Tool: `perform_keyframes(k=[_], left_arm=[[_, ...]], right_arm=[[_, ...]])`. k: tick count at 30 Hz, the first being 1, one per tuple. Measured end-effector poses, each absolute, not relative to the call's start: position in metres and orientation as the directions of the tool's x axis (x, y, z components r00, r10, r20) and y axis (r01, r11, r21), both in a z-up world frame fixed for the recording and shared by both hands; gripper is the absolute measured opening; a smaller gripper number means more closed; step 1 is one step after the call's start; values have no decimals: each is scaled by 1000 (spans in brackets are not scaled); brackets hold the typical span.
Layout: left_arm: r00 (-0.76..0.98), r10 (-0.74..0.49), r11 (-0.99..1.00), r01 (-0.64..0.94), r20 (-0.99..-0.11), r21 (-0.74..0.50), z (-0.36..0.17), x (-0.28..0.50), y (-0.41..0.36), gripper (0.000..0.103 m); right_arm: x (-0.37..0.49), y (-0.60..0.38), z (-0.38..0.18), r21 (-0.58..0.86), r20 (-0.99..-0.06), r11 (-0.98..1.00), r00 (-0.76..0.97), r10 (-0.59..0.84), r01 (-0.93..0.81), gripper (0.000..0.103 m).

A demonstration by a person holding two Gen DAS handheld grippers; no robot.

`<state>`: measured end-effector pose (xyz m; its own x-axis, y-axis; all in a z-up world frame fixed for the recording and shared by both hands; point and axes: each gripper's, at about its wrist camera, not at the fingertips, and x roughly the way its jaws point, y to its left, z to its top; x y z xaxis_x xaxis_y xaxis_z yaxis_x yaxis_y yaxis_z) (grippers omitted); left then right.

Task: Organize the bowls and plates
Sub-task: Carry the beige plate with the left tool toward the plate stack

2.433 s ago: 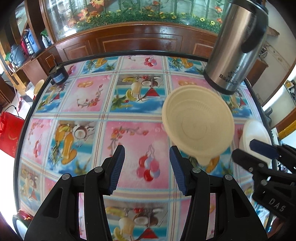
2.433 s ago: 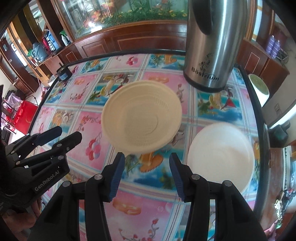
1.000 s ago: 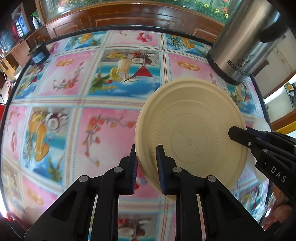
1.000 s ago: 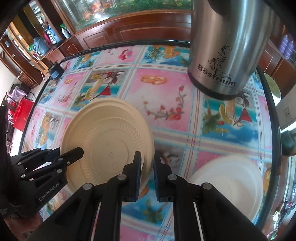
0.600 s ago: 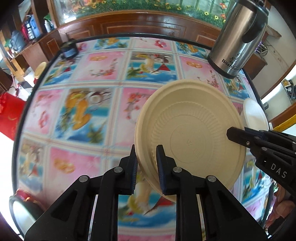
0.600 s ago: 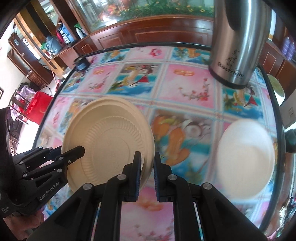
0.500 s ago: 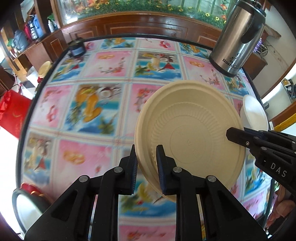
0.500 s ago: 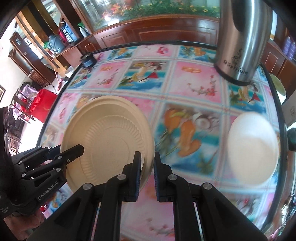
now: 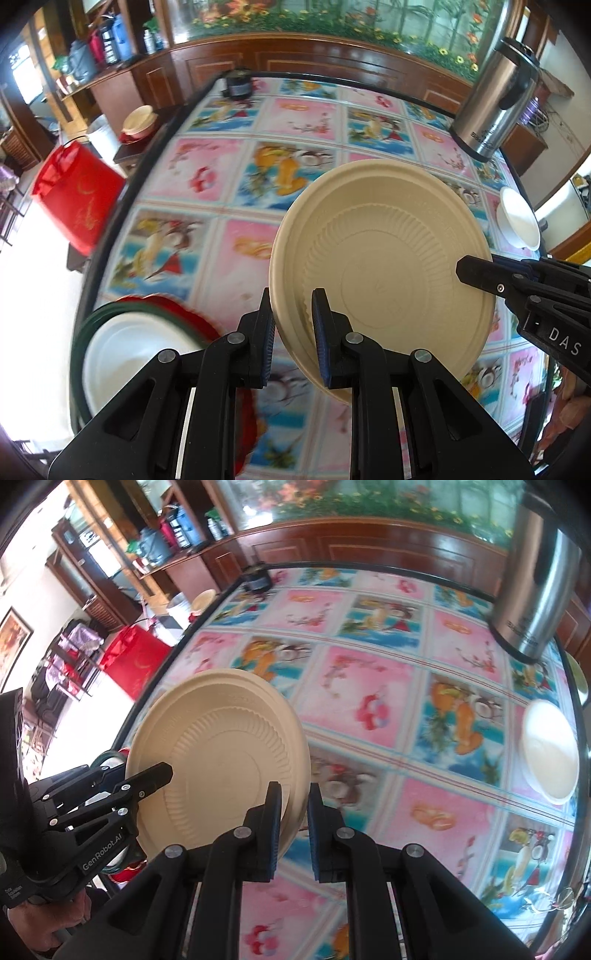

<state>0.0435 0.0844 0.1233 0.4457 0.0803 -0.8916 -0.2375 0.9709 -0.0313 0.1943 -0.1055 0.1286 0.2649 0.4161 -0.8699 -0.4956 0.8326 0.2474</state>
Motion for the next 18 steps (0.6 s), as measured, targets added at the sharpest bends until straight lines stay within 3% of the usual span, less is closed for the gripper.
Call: perform_keyframes(k=[18], left_arm=[[406, 164, 897, -442, -899, -36, 128, -47, 185, 19]], right_arm=[[133, 11, 134, 236, -872, 696, 167, 459, -678, 15]])
